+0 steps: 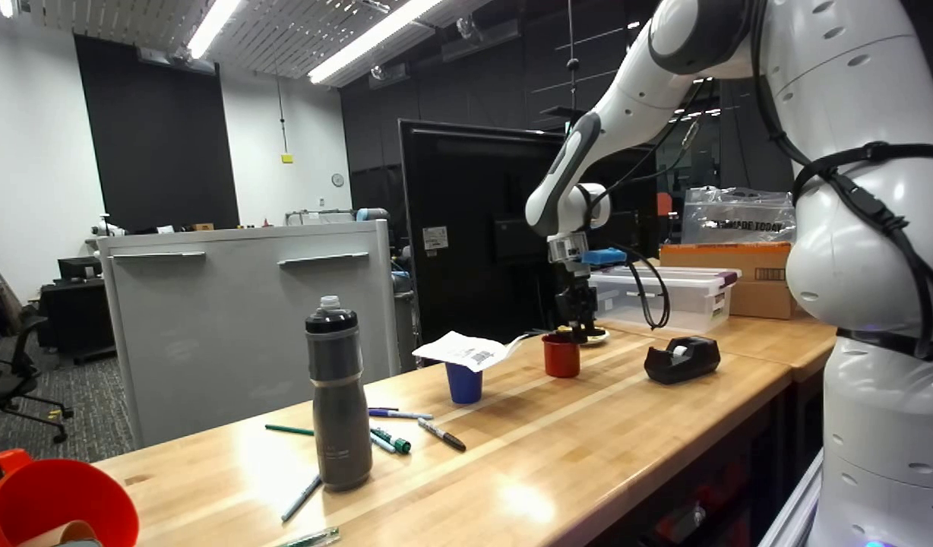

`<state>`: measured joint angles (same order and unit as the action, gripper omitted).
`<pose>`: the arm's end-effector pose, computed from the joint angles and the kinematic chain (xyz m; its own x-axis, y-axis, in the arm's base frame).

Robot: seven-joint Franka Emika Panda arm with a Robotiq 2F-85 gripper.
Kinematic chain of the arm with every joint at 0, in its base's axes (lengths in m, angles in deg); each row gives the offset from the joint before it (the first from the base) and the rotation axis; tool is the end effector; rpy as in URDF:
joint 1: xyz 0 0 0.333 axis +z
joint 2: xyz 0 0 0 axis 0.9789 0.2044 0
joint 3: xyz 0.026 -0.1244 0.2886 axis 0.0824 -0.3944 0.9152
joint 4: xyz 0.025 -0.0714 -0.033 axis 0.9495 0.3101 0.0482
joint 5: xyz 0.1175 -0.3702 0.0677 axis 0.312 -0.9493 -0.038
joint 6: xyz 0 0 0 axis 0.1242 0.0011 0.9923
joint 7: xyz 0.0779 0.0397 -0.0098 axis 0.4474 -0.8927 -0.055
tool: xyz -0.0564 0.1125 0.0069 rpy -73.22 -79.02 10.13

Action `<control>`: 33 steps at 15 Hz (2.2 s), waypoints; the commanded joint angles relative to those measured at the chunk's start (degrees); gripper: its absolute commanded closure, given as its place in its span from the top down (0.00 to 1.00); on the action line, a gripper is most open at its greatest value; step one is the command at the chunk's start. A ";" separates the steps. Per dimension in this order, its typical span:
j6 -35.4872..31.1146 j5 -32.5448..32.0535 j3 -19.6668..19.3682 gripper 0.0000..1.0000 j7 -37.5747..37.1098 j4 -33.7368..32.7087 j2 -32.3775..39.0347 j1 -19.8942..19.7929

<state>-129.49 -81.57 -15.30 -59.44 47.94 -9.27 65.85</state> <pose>0.5317 -0.2020 0.2891 0.9779 0.1125 -0.1762 0.1089 -0.9936 -0.0300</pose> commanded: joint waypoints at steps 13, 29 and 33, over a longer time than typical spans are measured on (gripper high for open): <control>0.73 -0.25 0.61 0.58 -0.78 0.28 -0.64 -0.20; 0.56 0.01 0.40 0.84 -0.36 1.16 -3.30 -0.32; 0.30 -0.31 0.39 0.72 -0.56 1.59 -3.28 -0.16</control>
<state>-129.49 -81.57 -15.12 -59.47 47.91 -10.65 65.83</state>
